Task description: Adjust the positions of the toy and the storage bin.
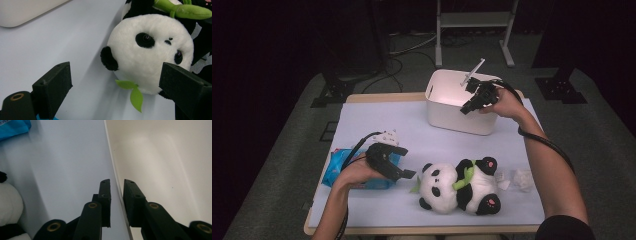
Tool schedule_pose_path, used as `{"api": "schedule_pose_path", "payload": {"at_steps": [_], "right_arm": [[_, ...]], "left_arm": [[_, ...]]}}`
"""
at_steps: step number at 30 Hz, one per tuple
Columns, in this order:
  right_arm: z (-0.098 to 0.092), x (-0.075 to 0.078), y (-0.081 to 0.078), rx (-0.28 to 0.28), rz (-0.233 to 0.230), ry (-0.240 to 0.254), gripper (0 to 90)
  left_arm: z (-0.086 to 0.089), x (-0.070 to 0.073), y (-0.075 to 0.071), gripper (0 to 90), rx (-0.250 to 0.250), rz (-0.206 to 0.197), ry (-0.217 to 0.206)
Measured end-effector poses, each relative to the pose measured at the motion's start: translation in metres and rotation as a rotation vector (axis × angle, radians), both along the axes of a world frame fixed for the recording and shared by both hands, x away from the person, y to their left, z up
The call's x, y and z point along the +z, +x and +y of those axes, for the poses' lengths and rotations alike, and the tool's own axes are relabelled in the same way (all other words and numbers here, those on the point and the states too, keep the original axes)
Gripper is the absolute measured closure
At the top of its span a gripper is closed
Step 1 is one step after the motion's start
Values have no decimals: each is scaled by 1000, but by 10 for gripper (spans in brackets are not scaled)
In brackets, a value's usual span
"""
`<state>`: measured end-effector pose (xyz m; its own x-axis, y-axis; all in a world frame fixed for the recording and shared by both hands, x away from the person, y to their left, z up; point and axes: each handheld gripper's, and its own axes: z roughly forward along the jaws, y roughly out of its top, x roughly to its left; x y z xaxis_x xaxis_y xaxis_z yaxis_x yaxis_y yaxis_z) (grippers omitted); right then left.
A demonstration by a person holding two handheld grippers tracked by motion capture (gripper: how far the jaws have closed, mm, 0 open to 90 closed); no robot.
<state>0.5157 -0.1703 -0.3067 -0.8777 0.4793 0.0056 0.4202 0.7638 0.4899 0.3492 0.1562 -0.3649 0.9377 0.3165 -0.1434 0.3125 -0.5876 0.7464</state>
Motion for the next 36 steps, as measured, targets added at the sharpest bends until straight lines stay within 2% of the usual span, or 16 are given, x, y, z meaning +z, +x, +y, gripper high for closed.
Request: {"api": "schedule_pose_path", "payload": {"at_steps": [10, 20, 27, 36], "right_arm": [[1, -1, 0, 4, -25, -11, 832], [4, 0, -6, 57, 3, -10, 864], [0, -1, -19, 93, 11, 4, 863], [-1, 0, -44, 155, 14, -4, 868]], "left_arm": [[1, 0, 1, 100, -4, 2, -2], [0, 1, 0, 99, -12, 2, -8], [-3, 0, -1, 99, -17, 7, -8], [-8, -1, -1, 99, -26, 5, 0]]}}
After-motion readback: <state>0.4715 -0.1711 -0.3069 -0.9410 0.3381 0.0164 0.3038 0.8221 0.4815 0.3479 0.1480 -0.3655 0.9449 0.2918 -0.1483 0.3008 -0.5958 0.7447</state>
